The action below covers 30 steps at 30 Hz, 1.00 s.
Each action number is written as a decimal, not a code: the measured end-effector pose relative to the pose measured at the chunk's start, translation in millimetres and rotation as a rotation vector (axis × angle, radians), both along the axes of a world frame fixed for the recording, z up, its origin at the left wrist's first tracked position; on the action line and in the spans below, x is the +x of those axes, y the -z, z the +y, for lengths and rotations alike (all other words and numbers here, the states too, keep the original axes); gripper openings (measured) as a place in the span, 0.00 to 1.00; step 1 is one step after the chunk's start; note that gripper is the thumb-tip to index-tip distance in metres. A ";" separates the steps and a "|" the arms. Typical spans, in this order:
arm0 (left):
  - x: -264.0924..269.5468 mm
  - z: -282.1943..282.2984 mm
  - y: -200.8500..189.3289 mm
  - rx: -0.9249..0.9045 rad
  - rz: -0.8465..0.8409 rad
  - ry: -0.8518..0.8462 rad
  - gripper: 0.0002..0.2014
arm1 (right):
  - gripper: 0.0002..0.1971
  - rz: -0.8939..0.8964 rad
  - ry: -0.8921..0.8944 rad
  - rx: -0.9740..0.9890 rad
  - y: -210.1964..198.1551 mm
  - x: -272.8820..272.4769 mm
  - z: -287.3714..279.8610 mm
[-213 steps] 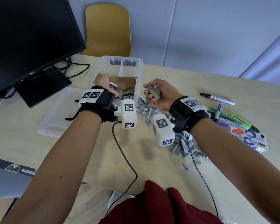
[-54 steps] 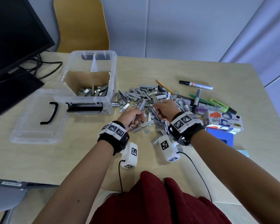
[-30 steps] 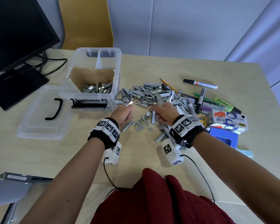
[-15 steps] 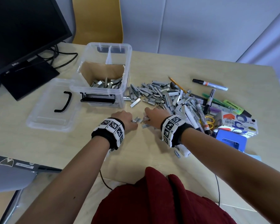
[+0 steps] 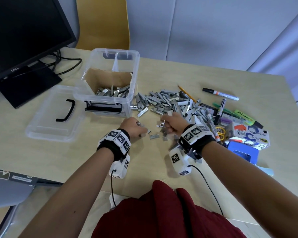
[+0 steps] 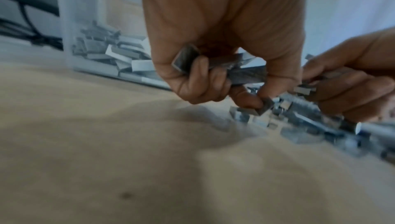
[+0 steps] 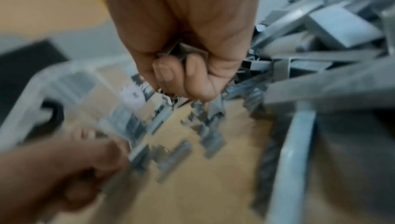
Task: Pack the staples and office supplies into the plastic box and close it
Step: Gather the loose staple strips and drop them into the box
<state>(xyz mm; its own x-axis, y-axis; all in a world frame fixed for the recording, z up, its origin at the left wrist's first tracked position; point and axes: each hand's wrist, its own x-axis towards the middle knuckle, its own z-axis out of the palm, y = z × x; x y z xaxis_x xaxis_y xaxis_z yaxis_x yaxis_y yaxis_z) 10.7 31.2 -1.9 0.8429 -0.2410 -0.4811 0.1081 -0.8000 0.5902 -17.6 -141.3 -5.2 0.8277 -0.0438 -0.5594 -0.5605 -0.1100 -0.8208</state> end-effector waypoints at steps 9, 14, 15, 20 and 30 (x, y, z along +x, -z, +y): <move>24.8 9.9 -77.4 -0.761 0.223 -0.010 0.16 | 0.25 -0.052 0.326 0.767 -29.8 17.2 4.5; 61.6 34.0 -113.5 -1.223 0.342 -0.400 0.16 | 0.23 -0.065 0.357 0.795 -42.7 29.0 20.4; 69.5 38.4 -115.3 -1.212 0.355 -0.502 0.17 | 0.22 -0.068 0.355 0.786 -45.4 30.6 24.1; 96.4 47.3 -106.5 -1.014 0.354 -0.798 0.14 | 0.26 -0.071 0.335 0.784 -52.1 34.0 37.9; 107.0 44.7 -102.0 -0.789 0.367 -0.571 0.17 | 0.19 -0.101 0.339 0.736 -72.4 34.9 52.9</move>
